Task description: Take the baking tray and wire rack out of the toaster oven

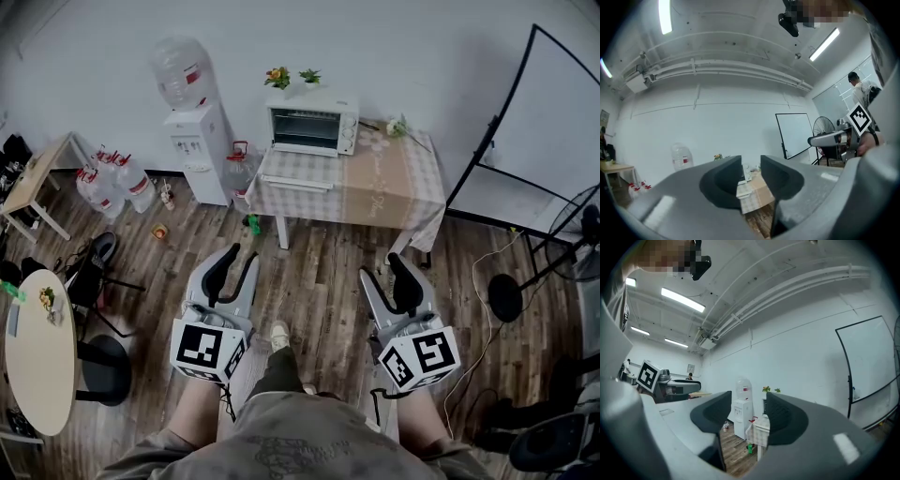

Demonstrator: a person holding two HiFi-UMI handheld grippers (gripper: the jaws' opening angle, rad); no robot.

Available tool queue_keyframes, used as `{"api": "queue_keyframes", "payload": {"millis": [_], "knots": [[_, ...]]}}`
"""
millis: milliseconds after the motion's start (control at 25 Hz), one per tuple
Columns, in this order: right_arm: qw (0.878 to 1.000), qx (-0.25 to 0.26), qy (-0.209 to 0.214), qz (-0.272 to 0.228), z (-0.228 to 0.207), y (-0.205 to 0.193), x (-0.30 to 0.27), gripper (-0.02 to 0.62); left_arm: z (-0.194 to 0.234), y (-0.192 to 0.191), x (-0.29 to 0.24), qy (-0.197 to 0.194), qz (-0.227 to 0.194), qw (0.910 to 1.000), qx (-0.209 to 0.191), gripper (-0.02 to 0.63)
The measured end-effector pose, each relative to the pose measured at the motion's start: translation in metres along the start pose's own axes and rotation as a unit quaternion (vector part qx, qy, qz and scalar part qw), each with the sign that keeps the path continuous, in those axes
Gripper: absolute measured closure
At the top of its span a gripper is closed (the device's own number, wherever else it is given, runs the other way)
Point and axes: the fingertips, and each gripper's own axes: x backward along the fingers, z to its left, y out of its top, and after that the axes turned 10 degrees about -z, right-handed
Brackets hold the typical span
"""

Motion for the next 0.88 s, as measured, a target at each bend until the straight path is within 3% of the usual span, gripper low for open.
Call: {"api": "queue_keyframes", "payload": {"millis": [40, 160, 560, 880], "knots": [[1.0, 0.001, -0.009, 0.0, -0.004, -0.002, -0.003, 0.34, 0.004, -0.002, -0.002, 0.007, 0.0, 1.0, -0.003, 0.47], [1.0, 0.004, -0.027, 0.006, -0.015, -0.012, -0.012, 0.298, 0.01, -0.014, -0.01, 0.014, 0.005, 0.9998, -0.009, 0.428], [0.999, -0.006, -0.031, 0.035, -0.038, -0.05, -0.076, 0.299, 0.059, -0.048, -0.059, 0.026, 0.008, 0.9996, 0.008, 0.426], [0.994, -0.074, -0.046, 0.065, -0.07, -0.09, -0.168, 0.307, 0.129, -0.087, -0.131, 0.03, 0.027, 0.9972, 0.063, 0.428]]}}
